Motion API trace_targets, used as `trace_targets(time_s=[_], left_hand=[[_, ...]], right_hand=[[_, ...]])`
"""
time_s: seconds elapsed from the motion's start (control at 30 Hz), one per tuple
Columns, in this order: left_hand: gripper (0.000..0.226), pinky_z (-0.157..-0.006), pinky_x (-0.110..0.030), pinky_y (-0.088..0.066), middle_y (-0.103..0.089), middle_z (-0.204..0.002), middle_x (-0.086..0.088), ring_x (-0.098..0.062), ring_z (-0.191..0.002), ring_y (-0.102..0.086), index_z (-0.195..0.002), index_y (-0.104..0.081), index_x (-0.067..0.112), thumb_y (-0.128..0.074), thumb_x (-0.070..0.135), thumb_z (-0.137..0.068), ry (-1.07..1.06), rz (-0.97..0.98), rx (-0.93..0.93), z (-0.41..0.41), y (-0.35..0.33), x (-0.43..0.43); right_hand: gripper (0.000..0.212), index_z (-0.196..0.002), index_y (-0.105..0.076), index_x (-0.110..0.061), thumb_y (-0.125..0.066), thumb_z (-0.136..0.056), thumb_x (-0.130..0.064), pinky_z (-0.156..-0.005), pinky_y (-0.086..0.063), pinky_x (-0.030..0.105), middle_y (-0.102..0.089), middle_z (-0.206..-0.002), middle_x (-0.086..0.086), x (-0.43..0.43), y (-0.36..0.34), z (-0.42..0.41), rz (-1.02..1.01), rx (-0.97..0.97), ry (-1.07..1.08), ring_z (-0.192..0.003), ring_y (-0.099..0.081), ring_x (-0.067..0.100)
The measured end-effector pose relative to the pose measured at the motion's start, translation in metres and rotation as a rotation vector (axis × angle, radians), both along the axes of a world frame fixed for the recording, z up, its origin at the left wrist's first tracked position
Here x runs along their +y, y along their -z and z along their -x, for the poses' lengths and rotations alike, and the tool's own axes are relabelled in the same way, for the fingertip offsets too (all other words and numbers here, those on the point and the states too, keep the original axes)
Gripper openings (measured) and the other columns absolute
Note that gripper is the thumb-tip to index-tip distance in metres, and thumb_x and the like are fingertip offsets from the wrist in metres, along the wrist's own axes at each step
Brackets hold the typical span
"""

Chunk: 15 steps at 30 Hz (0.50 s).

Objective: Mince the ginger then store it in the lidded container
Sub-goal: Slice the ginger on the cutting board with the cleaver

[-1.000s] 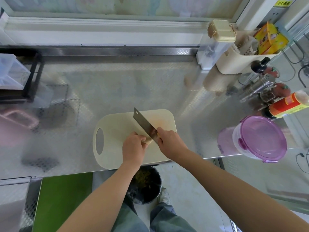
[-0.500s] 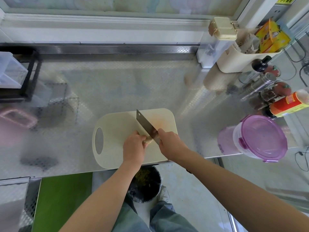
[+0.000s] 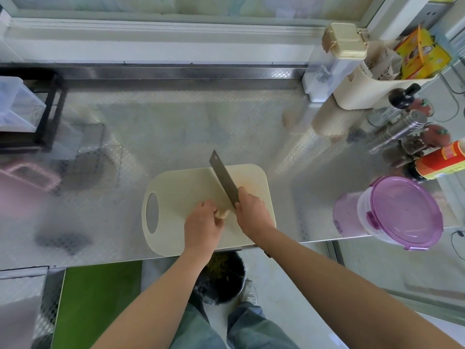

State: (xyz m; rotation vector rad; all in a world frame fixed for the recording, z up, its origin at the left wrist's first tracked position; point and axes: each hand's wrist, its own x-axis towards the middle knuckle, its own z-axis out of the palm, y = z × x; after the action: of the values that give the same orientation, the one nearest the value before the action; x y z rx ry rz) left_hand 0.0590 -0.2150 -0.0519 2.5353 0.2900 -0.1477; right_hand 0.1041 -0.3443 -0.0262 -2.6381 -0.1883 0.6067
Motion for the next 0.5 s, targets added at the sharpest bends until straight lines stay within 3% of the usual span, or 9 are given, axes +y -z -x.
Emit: trace_targets(time_s=[0.13,0.27,0.33,0.4,0.5], left_hand=[[0.044,-0.069,-0.03,-0.041,-0.058,-0.089,-0.001,-0.021,-0.081,-0.056,-0.11,-0.047,0.014,-0.072,0.036,-0.081,-0.146,0.07,0.066,0.004,0.0,0.005],[0.038,-0.065,-0.03,-0.039,-0.057,-0.081,0.002,-0.024,-0.078,-0.059,-0.108,-0.043,0.015,-0.056,0.046,-0.09,-0.193,0.109,0.133,0.003,-0.008,0.003],[0.032,-0.066,-0.033,-0.043,-0.058,-0.086,0.0,-0.027,-0.082,-0.06,-0.108,-0.044,0.015,-0.048,0.043,-0.094,-0.21,0.097,0.119,0.005,-0.012,0.003],[0.024,-0.067,-0.036,-0.048,-0.055,-0.096,-0.003,-0.025,-0.087,-0.056,-0.107,-0.049,0.016,-0.052,0.035,-0.093,-0.154,-0.037,0.005,0.007,-0.013,0.006],[0.032,-0.072,-0.036,-0.051,-0.055,-0.117,-0.006,-0.028,-0.106,-0.052,-0.105,-0.058,0.017,-0.069,0.009,-0.076,0.164,-0.17,-0.135,0.008,-0.007,0.014]], right_hand=[[0.011,-0.088,-0.032,-0.012,-0.036,-0.098,-0.012,-0.05,-0.047,0.038,-0.053,-0.074,0.011,-0.016,-0.004,-0.009,-0.076,-0.039,0.112,-0.064,-0.06,0.035],[0.013,-0.086,-0.034,-0.011,-0.036,-0.098,-0.016,-0.034,-0.039,0.029,-0.057,-0.071,0.012,-0.029,-0.007,-0.005,-0.138,0.031,0.049,-0.045,-0.063,0.023],[0.015,-0.084,-0.032,-0.012,-0.036,-0.098,-0.016,-0.036,-0.042,0.033,-0.057,-0.07,0.014,-0.029,-0.006,0.001,-0.154,0.066,0.023,-0.041,-0.062,0.021],[0.015,-0.085,-0.033,-0.012,-0.036,-0.098,-0.016,-0.038,-0.043,0.037,-0.055,-0.069,0.014,-0.028,-0.004,0.006,-0.167,0.093,0.038,-0.042,-0.063,0.02],[0.012,-0.088,-0.036,-0.011,-0.036,-0.099,-0.017,-0.037,-0.043,0.035,-0.054,-0.07,0.011,-0.028,-0.003,0.011,-0.183,0.11,0.067,-0.042,-0.063,0.019]])
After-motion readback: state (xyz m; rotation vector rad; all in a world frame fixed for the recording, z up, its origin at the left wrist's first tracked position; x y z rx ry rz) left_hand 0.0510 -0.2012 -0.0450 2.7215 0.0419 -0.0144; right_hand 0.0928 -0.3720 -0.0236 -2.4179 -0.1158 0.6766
